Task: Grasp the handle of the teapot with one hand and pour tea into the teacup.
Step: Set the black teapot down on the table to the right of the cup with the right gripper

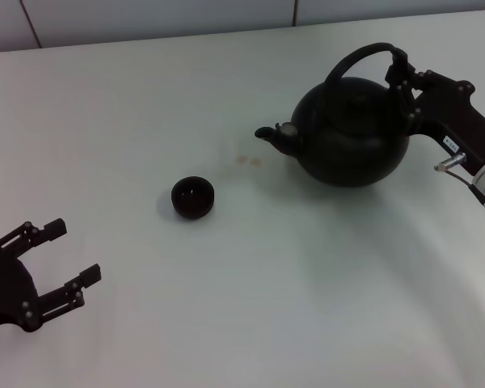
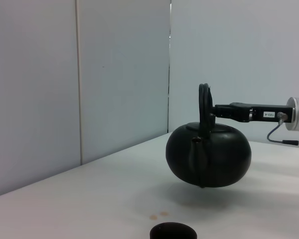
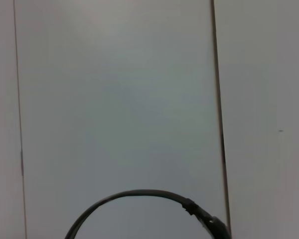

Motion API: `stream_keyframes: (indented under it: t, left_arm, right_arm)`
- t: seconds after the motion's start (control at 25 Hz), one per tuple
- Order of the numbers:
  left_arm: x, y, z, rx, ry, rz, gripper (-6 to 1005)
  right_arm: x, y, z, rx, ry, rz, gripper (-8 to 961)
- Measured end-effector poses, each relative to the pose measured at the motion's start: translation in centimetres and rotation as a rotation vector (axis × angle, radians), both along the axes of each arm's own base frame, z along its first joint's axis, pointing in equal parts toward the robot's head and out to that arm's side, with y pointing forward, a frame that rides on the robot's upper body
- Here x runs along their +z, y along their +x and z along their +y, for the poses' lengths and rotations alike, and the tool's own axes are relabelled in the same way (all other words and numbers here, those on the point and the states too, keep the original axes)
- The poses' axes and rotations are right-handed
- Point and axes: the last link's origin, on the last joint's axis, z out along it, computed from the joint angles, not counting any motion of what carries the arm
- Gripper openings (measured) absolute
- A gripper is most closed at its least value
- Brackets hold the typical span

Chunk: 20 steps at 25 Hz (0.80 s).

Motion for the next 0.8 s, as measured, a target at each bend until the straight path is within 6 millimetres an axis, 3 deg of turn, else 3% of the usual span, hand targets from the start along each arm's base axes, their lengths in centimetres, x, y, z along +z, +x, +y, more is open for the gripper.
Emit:
stream_keyframes:
  t: [0.8]
  left_arm:
    - [-0.08, -0.01, -0.02, 0.000, 0.005, 0.002, 805]
  right_arm:
    - [-0.80, 0.49, -0.30, -0.028, 0.004, -0.055, 132]
